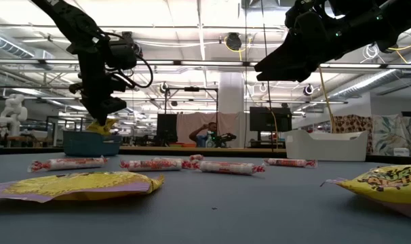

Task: Sort candy
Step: Put the yellow candy pack into the blue bin

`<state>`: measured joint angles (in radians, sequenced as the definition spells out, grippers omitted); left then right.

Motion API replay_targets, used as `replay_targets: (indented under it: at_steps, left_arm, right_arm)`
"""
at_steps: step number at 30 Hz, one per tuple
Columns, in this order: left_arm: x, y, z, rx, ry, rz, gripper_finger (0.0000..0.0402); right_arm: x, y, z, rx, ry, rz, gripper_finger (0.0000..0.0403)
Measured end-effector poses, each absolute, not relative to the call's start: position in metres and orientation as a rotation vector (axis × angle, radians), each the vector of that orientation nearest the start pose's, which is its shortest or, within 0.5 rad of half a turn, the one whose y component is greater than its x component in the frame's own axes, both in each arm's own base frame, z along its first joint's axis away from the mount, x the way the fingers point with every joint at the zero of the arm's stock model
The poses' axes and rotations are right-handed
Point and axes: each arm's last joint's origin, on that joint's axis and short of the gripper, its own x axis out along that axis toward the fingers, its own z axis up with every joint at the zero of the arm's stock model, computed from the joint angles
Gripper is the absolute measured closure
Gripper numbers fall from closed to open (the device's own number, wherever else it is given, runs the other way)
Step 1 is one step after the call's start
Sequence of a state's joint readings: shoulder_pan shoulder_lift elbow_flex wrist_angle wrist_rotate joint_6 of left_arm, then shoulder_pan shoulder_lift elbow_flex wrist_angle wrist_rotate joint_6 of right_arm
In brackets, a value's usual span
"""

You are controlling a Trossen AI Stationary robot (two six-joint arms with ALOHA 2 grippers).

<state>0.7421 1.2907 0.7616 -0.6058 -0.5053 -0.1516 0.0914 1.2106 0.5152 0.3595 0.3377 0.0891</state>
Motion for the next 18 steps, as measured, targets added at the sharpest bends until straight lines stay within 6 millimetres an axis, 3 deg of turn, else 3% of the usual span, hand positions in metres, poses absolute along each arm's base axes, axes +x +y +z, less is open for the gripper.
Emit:
replay_targets:
  at_steps: [12,18]
  left_arm:
    - [0.1604,0.1684,0.2035,-0.167,1.114,1.185,0.0191]
    - [0.1603,0.1682,0.2039,-0.109,1.149,1.181,0.0173]
  right_arm:
    - [0.2431,0.0126,0.2084,0.017,0.317,-0.258,0.0078]
    - [0.2431,0.0126,0.2084,0.013,0.317,-0.258,0.0078]
